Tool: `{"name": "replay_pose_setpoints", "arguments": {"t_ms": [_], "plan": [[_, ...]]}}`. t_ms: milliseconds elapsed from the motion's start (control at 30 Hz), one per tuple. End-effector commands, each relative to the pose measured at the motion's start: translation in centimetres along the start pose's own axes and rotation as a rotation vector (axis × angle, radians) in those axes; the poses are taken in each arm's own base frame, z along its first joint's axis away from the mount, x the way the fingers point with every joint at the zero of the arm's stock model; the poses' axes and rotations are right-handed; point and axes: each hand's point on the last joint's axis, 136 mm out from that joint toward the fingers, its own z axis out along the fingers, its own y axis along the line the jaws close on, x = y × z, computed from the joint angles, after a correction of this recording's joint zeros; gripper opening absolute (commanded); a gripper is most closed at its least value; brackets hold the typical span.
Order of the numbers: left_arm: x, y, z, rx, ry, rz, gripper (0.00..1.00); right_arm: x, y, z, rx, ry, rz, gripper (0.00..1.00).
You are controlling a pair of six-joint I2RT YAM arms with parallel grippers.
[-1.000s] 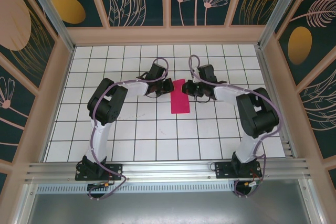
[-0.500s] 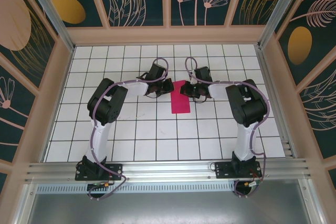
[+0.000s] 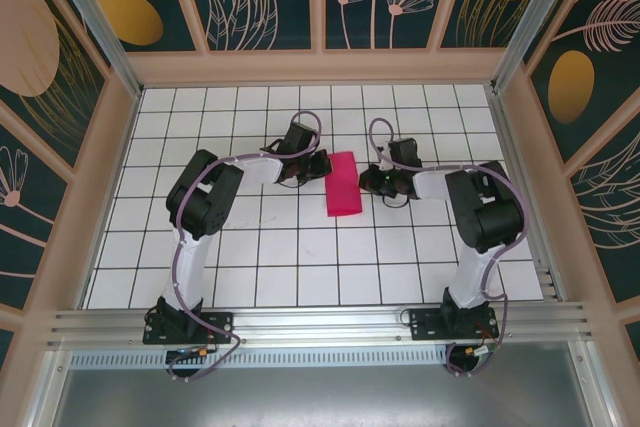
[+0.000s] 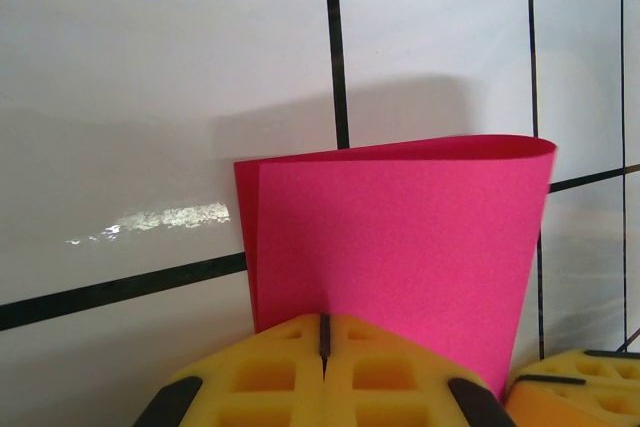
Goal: Fold a paper plane with a square sheet of paper (pick it up from the middle)
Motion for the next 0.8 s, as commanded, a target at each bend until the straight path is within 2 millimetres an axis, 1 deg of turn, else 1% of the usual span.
{"name": "replay_pose_setpoints", "arguments": {"t_ms": [0,67,133,200,267,433,567,667,767], "plan": [[8.8,13.6,1.5,-0.428,0.215,-0.105,0.00,-0.2,0.6,-1.2,0.002,0.004,-0.018,0.00],[8.7,13.5,1.5,-0.425,0.212,-0.104,0.00,-2.0,2.9,-1.4,-0.058,-0.035,-0.034,0.00],[8.7,13.4,1.5,-0.424,0.213,-0.104,0.00,-3.3,4.5,-0.9,-0.096,-0.054,-0.045,0.00],[8.7,13.4,1.5,-0.422,0.213,-0.104,0.00,-3.8,5.4,0.3,-0.104,-0.048,-0.051,0.00],[8.7,13.4,1.5,-0.424,0.214,-0.106,0.00,-4.2,5.7,1.7,-0.105,-0.041,-0.042,0.00],[8.8,13.4,1.5,-0.424,0.216,-0.105,0.00,-4.9,4.8,3.8,-0.085,-0.040,-0.011,0.00],[8.9,13.5,1.5,-0.427,0.219,-0.107,0.00,-4.7,3.6,4.9,-0.060,-0.021,0.007,0.00],[9.0,13.7,1.4,-0.431,0.219,-0.110,0.00,-4.6,2.0,4.9,-0.023,-0.028,0.033,0.00],[9.1,13.8,1.3,-0.437,0.220,-0.110,0.00,-5.1,0.0,4.2,0.011,-0.056,0.073,0.00]]}}
